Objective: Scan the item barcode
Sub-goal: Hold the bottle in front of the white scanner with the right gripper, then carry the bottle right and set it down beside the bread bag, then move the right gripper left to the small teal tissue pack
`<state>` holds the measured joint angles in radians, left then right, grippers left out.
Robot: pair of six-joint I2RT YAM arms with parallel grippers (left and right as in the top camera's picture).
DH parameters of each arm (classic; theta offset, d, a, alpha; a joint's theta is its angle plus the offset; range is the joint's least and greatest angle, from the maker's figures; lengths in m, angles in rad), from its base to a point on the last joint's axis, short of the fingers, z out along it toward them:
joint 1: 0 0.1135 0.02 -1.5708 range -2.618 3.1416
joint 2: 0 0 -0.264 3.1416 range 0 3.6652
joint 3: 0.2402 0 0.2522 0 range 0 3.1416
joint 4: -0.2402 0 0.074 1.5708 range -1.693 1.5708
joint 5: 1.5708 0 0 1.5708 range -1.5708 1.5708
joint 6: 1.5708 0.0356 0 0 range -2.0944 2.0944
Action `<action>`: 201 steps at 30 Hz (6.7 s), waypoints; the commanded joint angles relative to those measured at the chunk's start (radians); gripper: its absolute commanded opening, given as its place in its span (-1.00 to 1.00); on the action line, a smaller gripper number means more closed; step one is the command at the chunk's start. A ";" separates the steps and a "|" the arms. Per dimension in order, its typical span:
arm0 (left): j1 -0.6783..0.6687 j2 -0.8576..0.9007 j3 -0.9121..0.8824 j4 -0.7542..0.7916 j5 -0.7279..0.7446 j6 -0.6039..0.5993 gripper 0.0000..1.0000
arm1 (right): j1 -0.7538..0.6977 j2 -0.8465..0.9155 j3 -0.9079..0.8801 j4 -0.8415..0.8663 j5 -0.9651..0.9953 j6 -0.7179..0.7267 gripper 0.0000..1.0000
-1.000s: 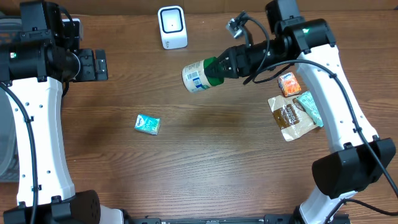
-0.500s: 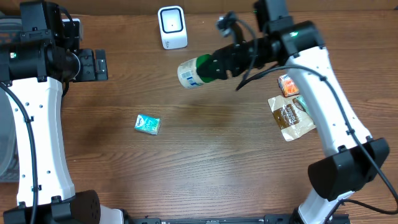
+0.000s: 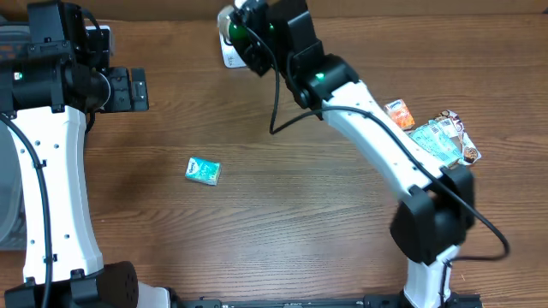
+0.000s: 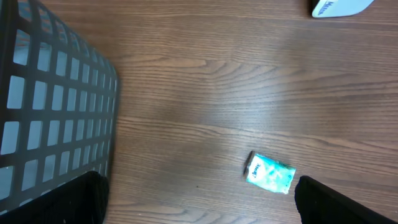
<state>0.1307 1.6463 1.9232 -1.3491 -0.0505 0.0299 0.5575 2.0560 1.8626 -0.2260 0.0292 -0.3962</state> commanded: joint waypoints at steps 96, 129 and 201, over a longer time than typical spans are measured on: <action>-0.007 0.005 0.001 0.000 -0.008 0.015 0.99 | -0.051 -0.171 0.003 -0.591 -0.188 0.213 -0.11; -0.007 0.005 0.001 0.000 -0.009 0.016 0.99 | -0.218 0.009 -0.219 -1.035 0.121 0.270 -0.24; -0.006 0.005 0.001 -0.001 -0.009 0.016 0.99 | 0.129 0.000 -0.284 -0.323 -0.275 0.824 0.13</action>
<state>0.1307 1.6463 1.9232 -1.3506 -0.0505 0.0299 0.6384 2.0384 1.5993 -0.5922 -0.4046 0.3401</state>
